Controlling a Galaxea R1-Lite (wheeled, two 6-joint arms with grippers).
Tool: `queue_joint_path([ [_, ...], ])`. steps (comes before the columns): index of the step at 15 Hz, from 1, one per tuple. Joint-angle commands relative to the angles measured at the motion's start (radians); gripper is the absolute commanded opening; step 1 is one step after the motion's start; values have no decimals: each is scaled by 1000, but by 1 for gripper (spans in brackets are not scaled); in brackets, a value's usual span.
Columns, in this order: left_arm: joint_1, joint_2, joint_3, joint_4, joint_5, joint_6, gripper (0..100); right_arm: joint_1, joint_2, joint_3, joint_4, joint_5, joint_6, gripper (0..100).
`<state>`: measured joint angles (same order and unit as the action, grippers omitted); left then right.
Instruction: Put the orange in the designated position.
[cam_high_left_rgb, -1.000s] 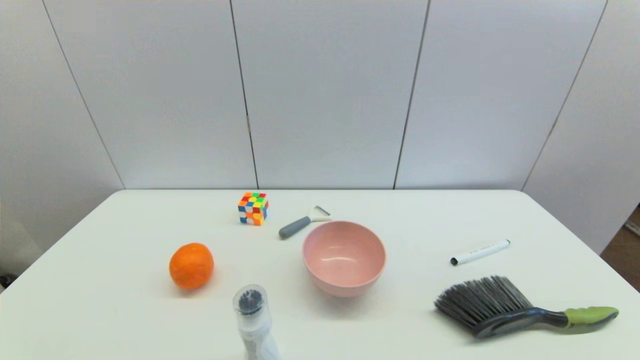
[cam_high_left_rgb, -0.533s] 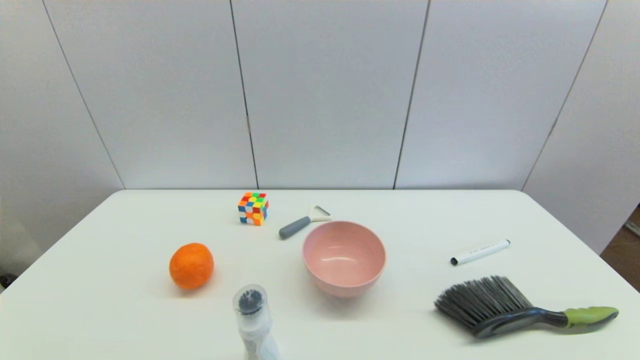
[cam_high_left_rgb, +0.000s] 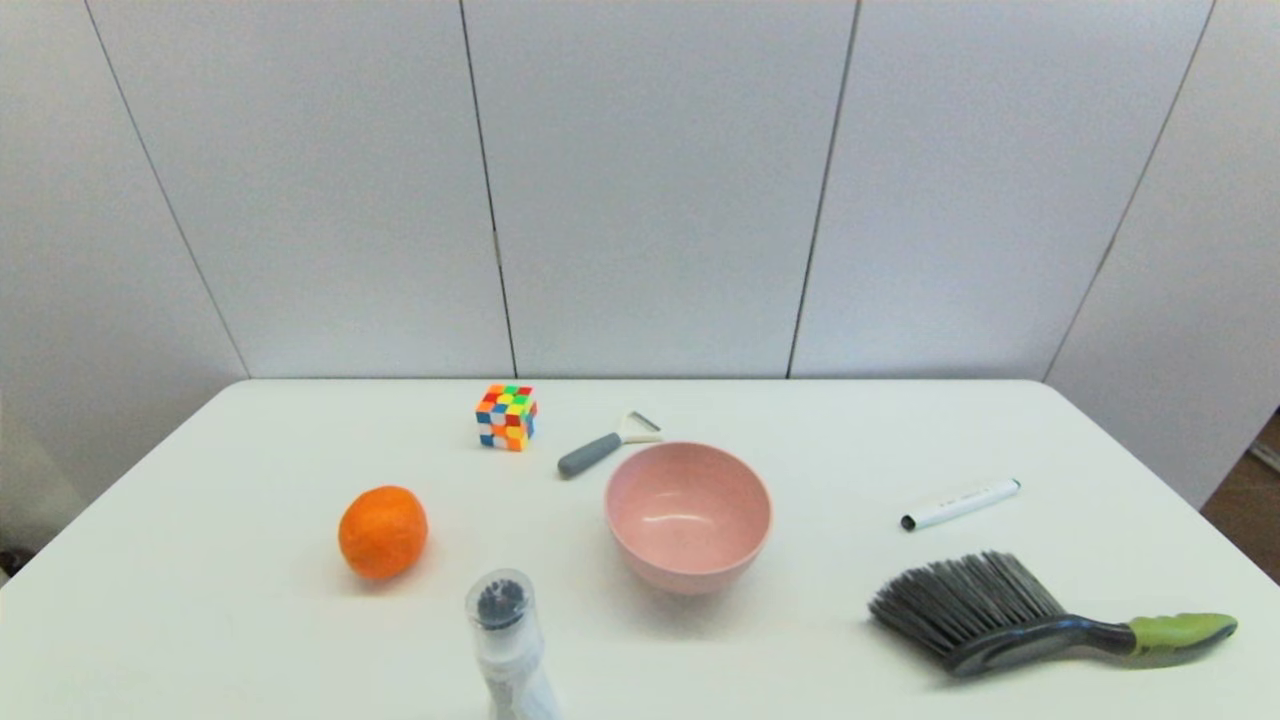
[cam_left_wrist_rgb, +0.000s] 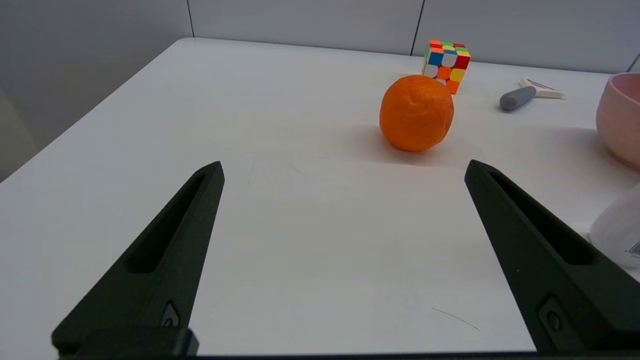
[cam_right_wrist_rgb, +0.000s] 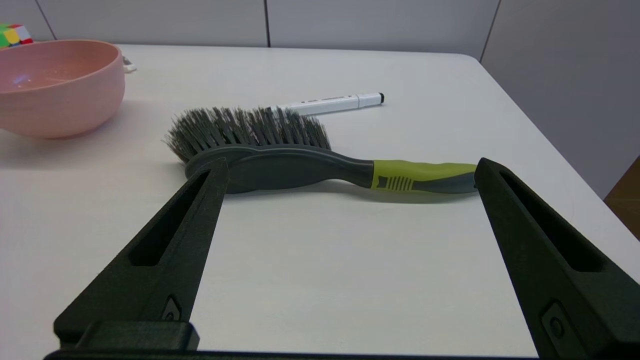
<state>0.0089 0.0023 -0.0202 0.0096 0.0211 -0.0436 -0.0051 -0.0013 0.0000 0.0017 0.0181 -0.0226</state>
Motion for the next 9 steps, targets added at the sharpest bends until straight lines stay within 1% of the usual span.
queue_joint_path([
  [1,0,2,-3,0,-1,2,100,1,1,2,0,0,0,100],
  [9,0,13,-33,0,0,8,100,1,1,2,0,0,0,100],
])
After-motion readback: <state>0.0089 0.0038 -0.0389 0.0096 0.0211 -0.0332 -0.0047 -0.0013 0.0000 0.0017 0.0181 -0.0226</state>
